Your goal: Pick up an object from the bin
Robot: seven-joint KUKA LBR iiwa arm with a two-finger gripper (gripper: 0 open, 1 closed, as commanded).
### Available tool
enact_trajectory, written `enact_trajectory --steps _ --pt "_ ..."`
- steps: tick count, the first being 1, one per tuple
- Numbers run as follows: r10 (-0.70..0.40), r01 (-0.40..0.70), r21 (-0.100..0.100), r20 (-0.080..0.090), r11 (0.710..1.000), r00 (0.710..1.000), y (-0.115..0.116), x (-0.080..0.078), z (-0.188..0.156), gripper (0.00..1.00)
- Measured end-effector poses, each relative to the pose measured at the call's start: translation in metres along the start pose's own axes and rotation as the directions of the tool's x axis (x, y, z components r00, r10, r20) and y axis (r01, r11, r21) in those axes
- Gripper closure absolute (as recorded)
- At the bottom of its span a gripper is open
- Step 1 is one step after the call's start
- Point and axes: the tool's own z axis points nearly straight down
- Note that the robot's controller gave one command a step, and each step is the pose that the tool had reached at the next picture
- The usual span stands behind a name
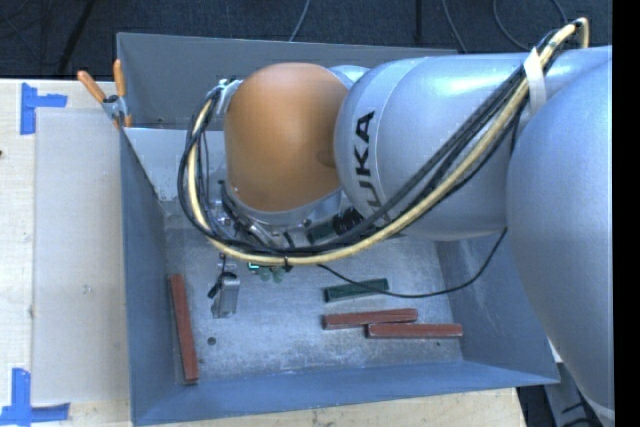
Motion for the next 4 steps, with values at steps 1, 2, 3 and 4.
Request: enact_trajectory --steps 1,2,3,4 --pt "0.101 -0.101 0.003 0.003 0.995 0.995 -0.082 -0.049 0.069 0.00" --pt "0.122 -0.122 0.000 0.013 0.993 0.992 -0.157 -0.065 0.053 0.00" --pt "-0.001 0.001 0.000 0.001 1.000 1.000 -0.249 -0.021 0.123 0.00" --pt "-0.003 0.003 -0.003 0.007 1.000 1.000 -0.245 -0.023 0.120 1.00"
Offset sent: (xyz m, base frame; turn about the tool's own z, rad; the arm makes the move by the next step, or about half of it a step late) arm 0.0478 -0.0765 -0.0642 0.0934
